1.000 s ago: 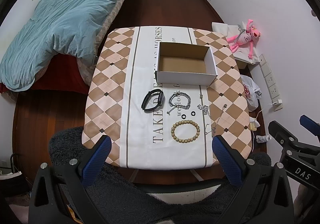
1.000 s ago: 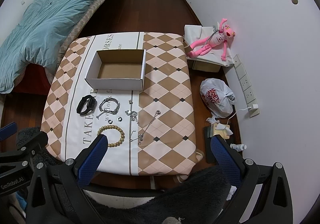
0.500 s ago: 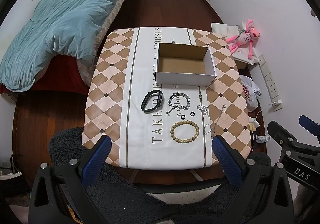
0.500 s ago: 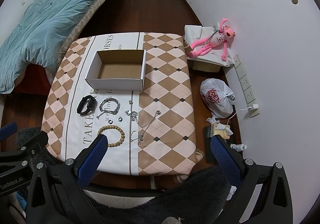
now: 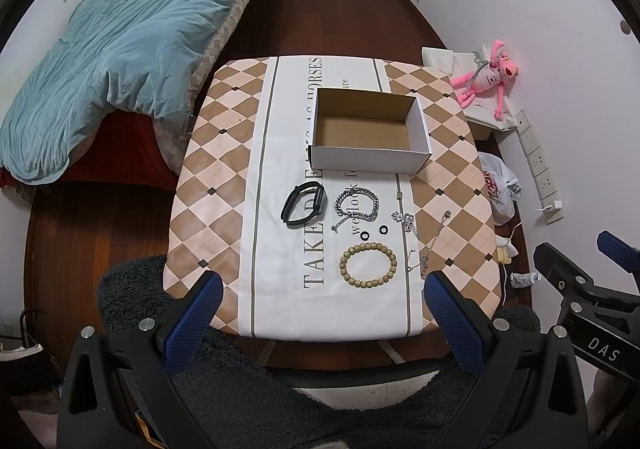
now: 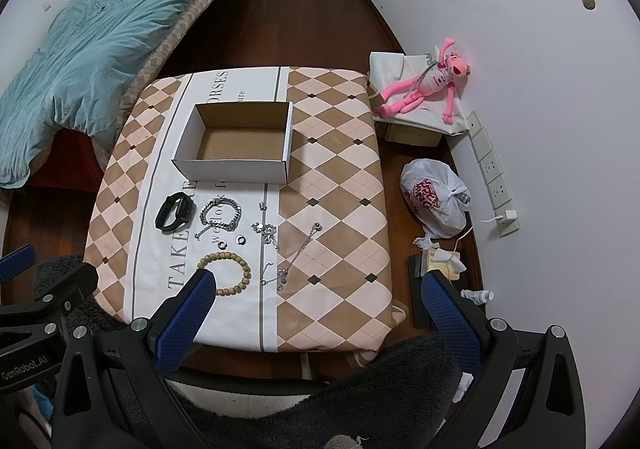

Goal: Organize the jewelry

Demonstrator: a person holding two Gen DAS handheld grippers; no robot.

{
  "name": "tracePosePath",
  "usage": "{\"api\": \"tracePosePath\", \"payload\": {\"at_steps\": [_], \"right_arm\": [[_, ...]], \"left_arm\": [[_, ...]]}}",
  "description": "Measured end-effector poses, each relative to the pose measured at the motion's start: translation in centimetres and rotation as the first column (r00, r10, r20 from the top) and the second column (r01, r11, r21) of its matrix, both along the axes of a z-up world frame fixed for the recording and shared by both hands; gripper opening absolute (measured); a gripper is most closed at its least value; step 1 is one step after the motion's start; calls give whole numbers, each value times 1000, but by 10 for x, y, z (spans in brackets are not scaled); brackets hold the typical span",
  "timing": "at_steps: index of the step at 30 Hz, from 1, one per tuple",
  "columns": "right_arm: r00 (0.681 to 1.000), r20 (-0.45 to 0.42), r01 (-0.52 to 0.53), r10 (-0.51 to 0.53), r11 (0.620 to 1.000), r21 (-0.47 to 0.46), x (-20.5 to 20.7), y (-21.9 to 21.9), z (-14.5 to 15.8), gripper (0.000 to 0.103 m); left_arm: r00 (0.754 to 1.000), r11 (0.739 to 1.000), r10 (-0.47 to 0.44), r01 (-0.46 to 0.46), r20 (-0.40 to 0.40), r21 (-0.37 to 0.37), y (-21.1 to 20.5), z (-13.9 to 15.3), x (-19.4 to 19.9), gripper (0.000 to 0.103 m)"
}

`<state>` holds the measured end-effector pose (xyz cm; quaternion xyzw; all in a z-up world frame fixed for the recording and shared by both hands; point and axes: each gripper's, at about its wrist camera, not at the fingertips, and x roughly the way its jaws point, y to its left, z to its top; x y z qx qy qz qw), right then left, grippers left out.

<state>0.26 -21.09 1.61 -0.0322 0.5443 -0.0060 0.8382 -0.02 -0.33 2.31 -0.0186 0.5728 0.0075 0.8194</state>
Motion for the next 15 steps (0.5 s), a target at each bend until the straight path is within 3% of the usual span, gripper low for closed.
{"api": "tracePosePath", "payload": {"at_steps": [4,8,11,15], "right_arm": [[1000,-6,20,-20,1000,-1,4,-6,-4,103],[997,-40,66,-66,998,-3,20,-17,-18,103],[992,-77,96,-98,995,-29,31,-23,-47,103],[982,-146,114,-118,993,-40,41,-26,-97,103]], "left_arm": [[1000,1000,-2,2,1,11,1,-2,1,103],[1000,997,9,-10,16,80,-1,-12,14,103],[1000,989,18,-19,12,145,-1,-33,26,103],[998,986,16,-6,-55,166,-1,-72,39,103]]}}
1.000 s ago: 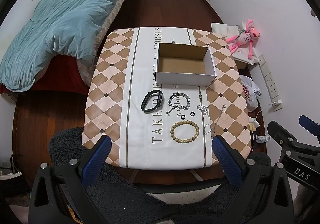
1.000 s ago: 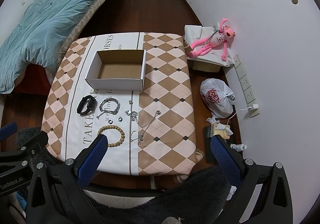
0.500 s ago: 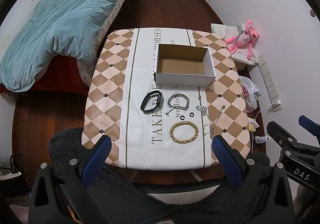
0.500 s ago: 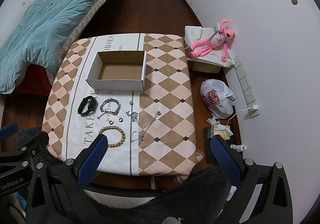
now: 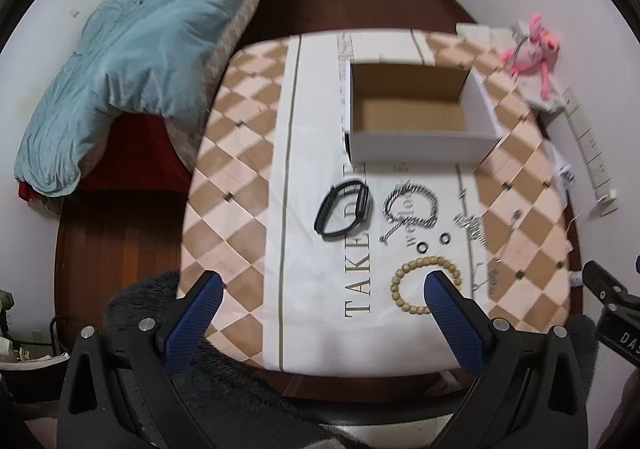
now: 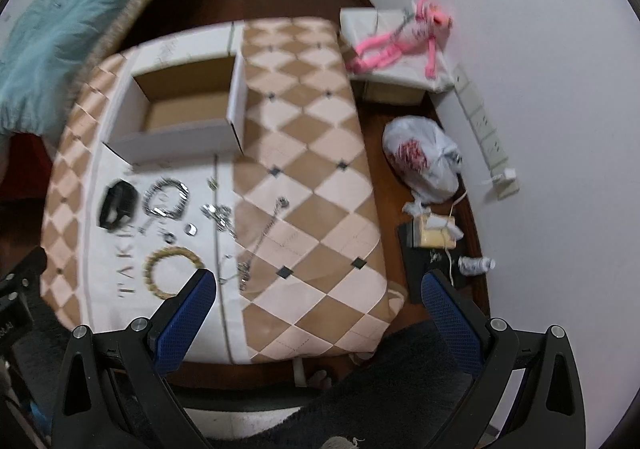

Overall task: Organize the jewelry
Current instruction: 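Grasp the wooden bead bracelet with the left tool while the right tool grasps the silver pendant necklace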

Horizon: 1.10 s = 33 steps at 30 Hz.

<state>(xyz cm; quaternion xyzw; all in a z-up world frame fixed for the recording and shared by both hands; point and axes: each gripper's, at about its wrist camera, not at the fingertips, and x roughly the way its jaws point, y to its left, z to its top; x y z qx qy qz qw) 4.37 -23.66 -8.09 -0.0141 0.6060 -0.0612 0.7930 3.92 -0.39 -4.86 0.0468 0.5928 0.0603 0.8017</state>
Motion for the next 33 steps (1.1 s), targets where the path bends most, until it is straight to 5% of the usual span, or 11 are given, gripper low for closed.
{"api": "tracePosePath", "payload": {"at_steps": [8,14,20,23,31,33], "right_arm": [[998,-59,19,-17,1000,22,12,5,-78,101],[998,-52,29,-27,999,35,32,3,-100,95],[998,-55,34,-31,998,47,50,-4,-113,87],[998,-57,44,-40,997,60,52,-7,-114,86],[997,-52,65,-60,993,101,52,-17,-115,81],[996,-54,71,-65,992,106,52,-21,-116,80]], "left_arm": [[994,999,-20,23,-103,30,-6,-66,9,103],[989,999,-9,15,-146,40,-7,-100,19,103],[979,999,-42,35,-202,-35,-11,-123,26,99],[972,996,-68,52,-226,-73,-13,-132,26,81],[964,982,-160,135,-213,-129,-26,-140,23,9],[963,982,-173,152,-206,-113,-27,-139,24,7]]}}
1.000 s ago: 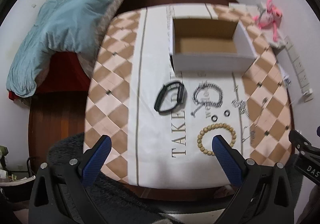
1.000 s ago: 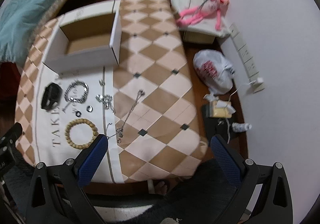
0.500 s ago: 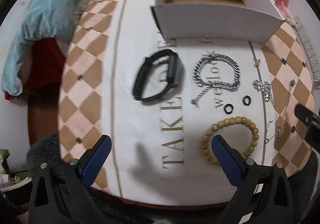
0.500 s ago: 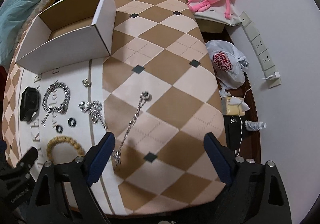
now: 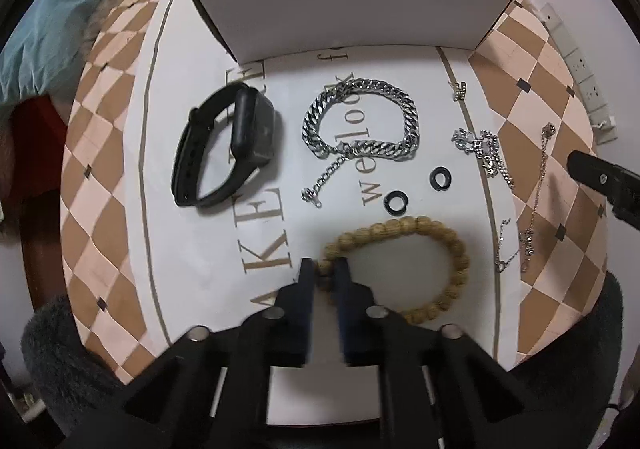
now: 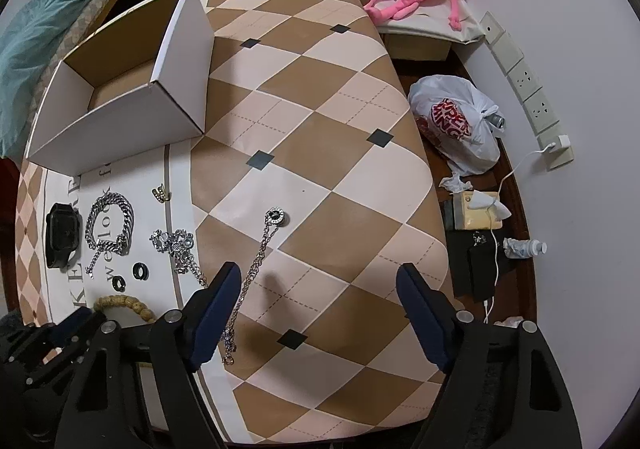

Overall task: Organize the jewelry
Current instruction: 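Grasp the wooden bead bracelet with the left tool while the right tool grasps the silver pendant necklace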

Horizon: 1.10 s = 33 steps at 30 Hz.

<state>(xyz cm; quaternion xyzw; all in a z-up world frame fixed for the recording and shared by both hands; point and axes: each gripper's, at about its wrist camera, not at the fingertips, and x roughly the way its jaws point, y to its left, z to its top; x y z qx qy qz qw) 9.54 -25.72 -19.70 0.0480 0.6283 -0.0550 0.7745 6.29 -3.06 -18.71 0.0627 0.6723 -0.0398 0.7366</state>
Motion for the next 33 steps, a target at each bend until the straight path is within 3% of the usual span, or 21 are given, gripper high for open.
{"api": "tracePosePath", "payload": {"at_steps": [6,12,18,19,20,26,33], "right_arm": [[1000,8,14,-14,999,50,5,-7,-7,70],[999,50,-16,13,998,60,22,9,-15,61],[996,52,-70,69,997,11,32,30,-21,28],[996,53,-73,72,997,11,33,31,-19,15],[996,51,-74,73,997,8,34,32,-18,11],[996,81,-52,47,997,60,27,29,-8,11],[982,178,-81,56,987,136,10,30,38,11]], "left_arm": [[999,1000,13,-15,52,28,23,21,8,7],[996,997,54,-57,73,45,38,16,23,7],[995,997,61,-65,85,47,53,10,36,7],[994,997,62,-66,84,43,57,9,38,7],[994,997,62,-66,86,45,48,10,34,7],[993,997,61,-64,99,33,40,22,25,7],[988,999,52,-49,147,-23,32,57,15,6]]}}
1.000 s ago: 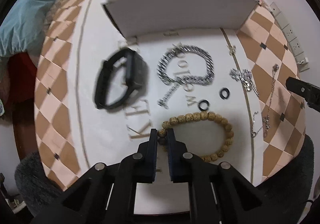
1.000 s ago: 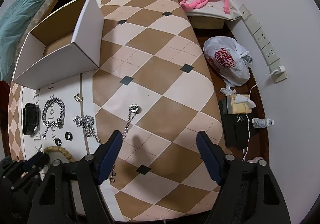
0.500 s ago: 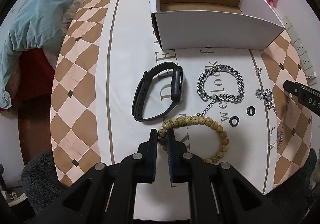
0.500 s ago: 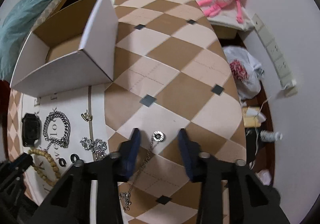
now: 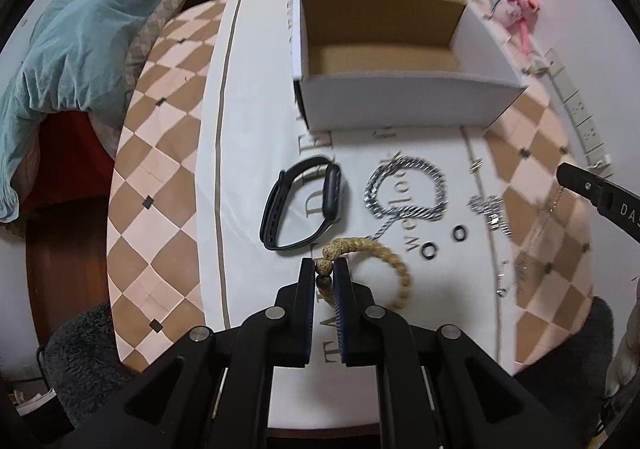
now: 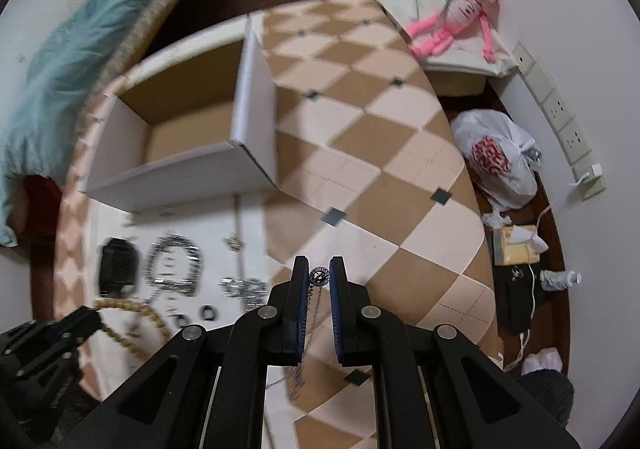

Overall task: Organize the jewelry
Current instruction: 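Grasp the wooden bead bracelet with the left tool while the right tool grasps the silver pendant necklace, then carry the bead bracelet into the box with the left tool while the right tool drops the necklace in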

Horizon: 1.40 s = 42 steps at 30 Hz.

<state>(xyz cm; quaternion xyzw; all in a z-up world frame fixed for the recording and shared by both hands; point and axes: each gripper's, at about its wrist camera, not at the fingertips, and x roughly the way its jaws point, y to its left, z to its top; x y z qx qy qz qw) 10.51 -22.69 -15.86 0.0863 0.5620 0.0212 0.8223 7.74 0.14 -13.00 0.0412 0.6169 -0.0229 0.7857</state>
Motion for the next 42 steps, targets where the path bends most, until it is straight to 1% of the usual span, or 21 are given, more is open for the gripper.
{"api": "tracePosePath", "payload": {"at_steps": [4,6,10,13,16,19,21,25,32,34,37,40,42], "right_arm": [[998,56,-22,20,999,39,-4,2,34,11],[996,83,-36,31,998,59,-4,5,52,11],[989,140,-70,57,993,90,3,8,91,11],[979,184,-105,85,989,101,15,12,120,11],[970,215,-141,116,984,108,30,18,144,11],[961,236,-170,142,980,106,45,26,162,11],[957,242,-186,160,978,90,59,32,167,11],[961,203,-205,187,976,71,90,46,158,11],[977,74,-204,199,977,62,136,61,103,11],[979,39,-203,201,978,56,147,63,88,11],[978,-2,-210,211,976,52,158,65,71,11],[975,-40,-216,218,975,50,169,68,59,11],[976,-66,-204,208,977,58,174,66,51,12]], "left_arm": [[999,999,-7,9,40,-32,-3,26,-3,7],[998,998,-7,10,64,-59,-4,42,-2,6],[993,994,-6,18,114,-106,-3,72,10,6],[990,987,-1,24,142,-162,-4,95,26,6],[985,981,-7,41,173,-191,-4,113,46,6],[983,974,-29,68,179,-215,-6,124,69,6],[983,973,-40,79,180,-217,-7,125,84,7],[985,974,-56,90,162,-206,-8,116,112,7],[995,973,-35,54,91,-224,-5,83,151,7],[998,970,-29,43,62,-239,-3,73,162,7],[1000,973,-5,12,30,-230,-2,62,176,8],[1000,973,12,-6,26,-229,0,55,186,10],[999,981,23,-14,42,-192,1,54,190,14]]}}
